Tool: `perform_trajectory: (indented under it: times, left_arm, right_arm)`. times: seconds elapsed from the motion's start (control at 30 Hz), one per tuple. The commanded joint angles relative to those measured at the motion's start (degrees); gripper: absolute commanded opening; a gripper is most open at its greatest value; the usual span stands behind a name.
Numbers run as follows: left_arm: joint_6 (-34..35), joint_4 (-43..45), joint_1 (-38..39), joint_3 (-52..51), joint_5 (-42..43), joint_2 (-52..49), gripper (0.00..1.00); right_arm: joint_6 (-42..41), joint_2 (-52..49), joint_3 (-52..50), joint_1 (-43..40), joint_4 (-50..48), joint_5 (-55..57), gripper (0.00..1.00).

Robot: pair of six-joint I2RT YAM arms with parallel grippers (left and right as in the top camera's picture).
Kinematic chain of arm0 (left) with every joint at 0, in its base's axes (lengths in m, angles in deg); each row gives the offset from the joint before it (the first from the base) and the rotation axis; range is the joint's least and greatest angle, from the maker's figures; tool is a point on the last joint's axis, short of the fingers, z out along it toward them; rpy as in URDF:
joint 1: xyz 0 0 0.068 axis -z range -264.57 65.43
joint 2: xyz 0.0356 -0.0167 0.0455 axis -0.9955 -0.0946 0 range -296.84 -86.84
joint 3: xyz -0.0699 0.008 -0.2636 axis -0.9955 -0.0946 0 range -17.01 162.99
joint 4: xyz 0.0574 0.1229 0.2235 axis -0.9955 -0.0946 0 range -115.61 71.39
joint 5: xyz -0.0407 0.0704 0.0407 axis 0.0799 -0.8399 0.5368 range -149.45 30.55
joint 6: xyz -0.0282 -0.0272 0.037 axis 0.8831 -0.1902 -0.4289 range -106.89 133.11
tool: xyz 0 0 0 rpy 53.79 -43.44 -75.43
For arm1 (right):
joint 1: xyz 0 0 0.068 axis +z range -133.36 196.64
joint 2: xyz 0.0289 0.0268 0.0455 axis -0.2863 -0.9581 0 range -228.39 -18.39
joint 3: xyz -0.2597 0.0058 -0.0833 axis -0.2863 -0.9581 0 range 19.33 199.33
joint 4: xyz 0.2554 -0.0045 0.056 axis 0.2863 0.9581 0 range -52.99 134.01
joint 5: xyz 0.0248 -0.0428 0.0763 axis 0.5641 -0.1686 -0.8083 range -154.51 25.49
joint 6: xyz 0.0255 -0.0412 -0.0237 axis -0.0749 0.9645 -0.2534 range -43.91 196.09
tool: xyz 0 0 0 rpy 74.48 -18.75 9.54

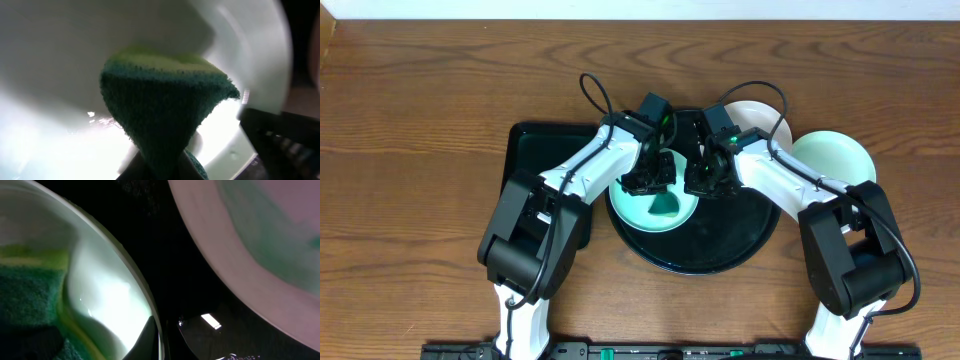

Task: Clean dirty plates on tray and stack at the side

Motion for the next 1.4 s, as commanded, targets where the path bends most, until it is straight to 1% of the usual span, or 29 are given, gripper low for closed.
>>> perform_trajectory:
  times: [0.0,0.1,0.37,0.47,0.57,0.63,0.73,0.77,0.87,0.93,1.03,1.13,1.27,1.37]
  left_arm:
    - [-1.29,-0.28,-2.73,0.79,0.39,0.61,0.07]
    - [-1.31,-1.33,-5.03,2.73,-0.59,3.61,0.07]
    - [-1.33,-6.29,-15.63,4.46,-8.57,20.92,0.07]
    - [-1.29,-8.68,-19.43,4.46,-9.51,24.63,0.07]
    - [-0.66,-9.70,-22.88,4.46,-7.52,26.05,0.07]
    - [-0.68,-10.86,-23.82,4.42,-7.19,25.92,0.08]
    - [-0.70,-12.13,-24.26,4.20,-7.87,25.70,0.07]
    - [-0.92,-12.13,-24.26,4.04,-8.07,25.68,0.07]
    - [-0.90,-12.11,-24.26,3.89,-8.24,25.59,0.07]
    - [-0.87,-12.11,-24.24,3.89,-8.24,25.59,0.07]
    - [-0.90,-12.09,-24.26,3.89,-8.26,25.59,0.07]
    - [-0.87,-12.11,-24.24,3.89,-8.24,25.59,0.07]
    - [-0.90,-12.13,-24.24,3.82,-8.24,25.59,0.07]
    - [-0.90,-12.11,-24.24,3.63,-8.26,25.59,0.07]
  right_arm:
    - [-0.26,-1.90,-1.73,0.07,0.35,3.69,0.01]
    - [0.20,-1.90,-1.70,0.07,0.37,3.69,0.01]
    - [1.40,-1.81,-1.51,0.37,0.26,3.37,0.01]
    - [4.72,-1.20,-0.55,1.31,0.31,2.89,0.01]
    - [8.57,0.94,1.07,3.21,1.14,6.97,0.01]
    - [8.70,2.78,1.81,4.39,2.95,11.74,0.01]
    - [8.70,7.34,2.19,6.93,5.66,22.08,0.01]
    - [8.70,10.08,2.19,8.39,6.75,27.56,0.01]
    - [8.72,15.34,2.19,11.47,8.26,38.66,0.01]
    - [8.74,19.63,2.19,14.45,9.40,49.03,0.01]
    - [10.49,23.71,2.19,18.62,9.94,60.92,0.01]
    - [14.64,25.70,2.19,22.40,9.75,68.39,0.01]
    - [20.57,25.77,2.16,27.56,9.79,77.96,0.01]
    - [22.40,25.73,2.16,30.95,9.73,85.42,0.01]
